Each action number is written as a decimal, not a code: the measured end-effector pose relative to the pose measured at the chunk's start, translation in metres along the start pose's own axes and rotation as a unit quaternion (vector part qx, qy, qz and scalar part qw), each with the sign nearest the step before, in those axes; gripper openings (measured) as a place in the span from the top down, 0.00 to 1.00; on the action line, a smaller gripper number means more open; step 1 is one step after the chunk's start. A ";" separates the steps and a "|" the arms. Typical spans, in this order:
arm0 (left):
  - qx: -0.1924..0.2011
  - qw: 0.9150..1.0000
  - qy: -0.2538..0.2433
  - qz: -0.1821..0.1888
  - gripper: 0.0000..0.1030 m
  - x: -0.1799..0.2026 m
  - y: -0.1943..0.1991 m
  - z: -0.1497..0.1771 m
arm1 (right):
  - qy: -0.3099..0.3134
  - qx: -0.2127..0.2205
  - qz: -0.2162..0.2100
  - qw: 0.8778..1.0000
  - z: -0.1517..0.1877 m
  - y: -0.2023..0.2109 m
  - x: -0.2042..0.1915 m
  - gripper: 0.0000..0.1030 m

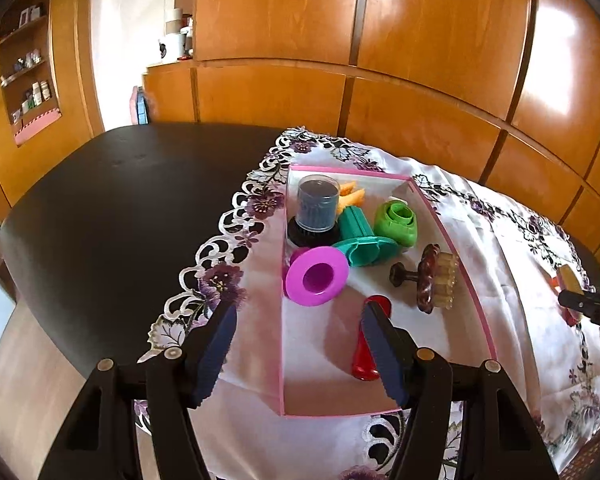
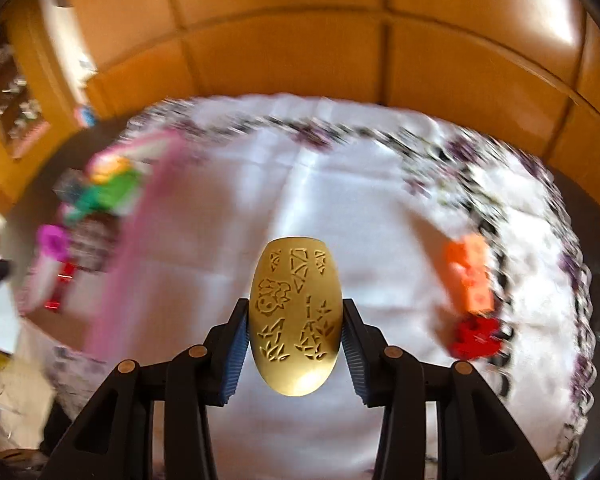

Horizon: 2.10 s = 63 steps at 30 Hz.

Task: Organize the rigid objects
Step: 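Carry the yellow oval into the tray with the right tool and release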

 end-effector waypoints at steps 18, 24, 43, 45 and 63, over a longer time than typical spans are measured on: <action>-0.007 1.000 0.023 0.006 0.36 -0.017 0.001 0.005 | 0.157 -0.077 -0.103 0.979 -0.011 -0.092 -0.209 0.58; -0.012 1.000 0.027 0.001 0.36 -0.023 -0.001 0.009 | 0.115 -0.065 -0.061 0.989 -0.024 -0.121 -0.203 0.57; 0.008 1.000 0.025 -0.012 0.35 -0.021 0.014 0.002 | 0.119 -0.041 -0.059 0.990 -0.010 -0.091 -0.202 0.55; 0.010 1.000 0.024 -0.011 0.35 -0.019 0.016 0.002 | 0.114 -0.031 -0.064 0.991 -0.008 -0.084 -0.201 0.55; 0.012 1.000 0.000 0.000 0.33 0.008 0.021 0.005 | 0.082 0.088 0.027 0.992 -0.025 -0.015 -0.157 0.55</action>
Point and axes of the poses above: each gripper's, at about its wrist camera, not at the fingertips, and y roughly against the way its jaws point, x to its right, z to its underside, the point moved 9 cm from there along -y, roughly the way its jaws point, and after that the axes turned 4 degrees about y, right-handed, at the moved point
